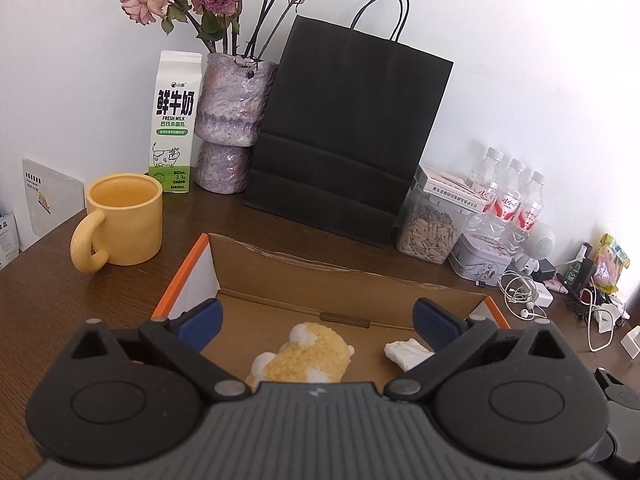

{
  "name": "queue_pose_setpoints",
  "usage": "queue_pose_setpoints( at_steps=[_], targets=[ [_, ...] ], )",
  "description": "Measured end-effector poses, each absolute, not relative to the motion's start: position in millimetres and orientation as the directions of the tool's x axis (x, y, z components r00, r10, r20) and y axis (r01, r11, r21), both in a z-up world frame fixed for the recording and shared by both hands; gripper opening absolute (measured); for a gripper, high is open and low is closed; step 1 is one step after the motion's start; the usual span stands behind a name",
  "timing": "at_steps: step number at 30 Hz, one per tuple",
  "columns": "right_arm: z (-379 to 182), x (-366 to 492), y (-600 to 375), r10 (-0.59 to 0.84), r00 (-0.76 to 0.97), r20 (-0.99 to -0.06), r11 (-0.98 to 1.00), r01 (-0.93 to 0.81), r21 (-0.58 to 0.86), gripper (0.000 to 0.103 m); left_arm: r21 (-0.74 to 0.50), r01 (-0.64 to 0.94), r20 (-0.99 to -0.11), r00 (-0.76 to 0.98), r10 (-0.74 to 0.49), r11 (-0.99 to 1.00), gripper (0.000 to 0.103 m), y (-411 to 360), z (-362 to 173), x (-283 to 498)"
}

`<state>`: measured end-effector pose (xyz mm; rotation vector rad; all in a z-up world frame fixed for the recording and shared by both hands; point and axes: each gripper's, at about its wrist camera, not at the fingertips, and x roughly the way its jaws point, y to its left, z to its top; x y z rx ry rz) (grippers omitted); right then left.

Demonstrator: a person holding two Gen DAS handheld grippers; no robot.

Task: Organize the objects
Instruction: 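Lower the sheep toy into the box while the right tool drops the cloth in, then withdraw both tools from the box back toward the table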

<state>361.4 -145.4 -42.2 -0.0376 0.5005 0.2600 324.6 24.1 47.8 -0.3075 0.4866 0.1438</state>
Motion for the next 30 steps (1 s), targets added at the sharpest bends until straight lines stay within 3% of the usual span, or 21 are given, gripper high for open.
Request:
queue_pose_setpoints(
  at_steps=[16, 30],
  targets=[
    [-15.9, 309.3, -160.1, 0.252, 0.881, -0.399, 0.964, -0.267, 0.019, 0.103, -0.242, -0.210, -0.439, 0.894, 0.086, 0.947, 0.103, 26.5, 67.1, 268.7],
    [-12.1, 226.7, -187.3, 0.251, 0.880, -0.404, 0.961, -0.277, -0.007, 0.103, -0.201, -0.231, -0.439, 0.890, 0.123, 0.952, 0.103, 30.7, 78.0, 182.4]
  ],
)
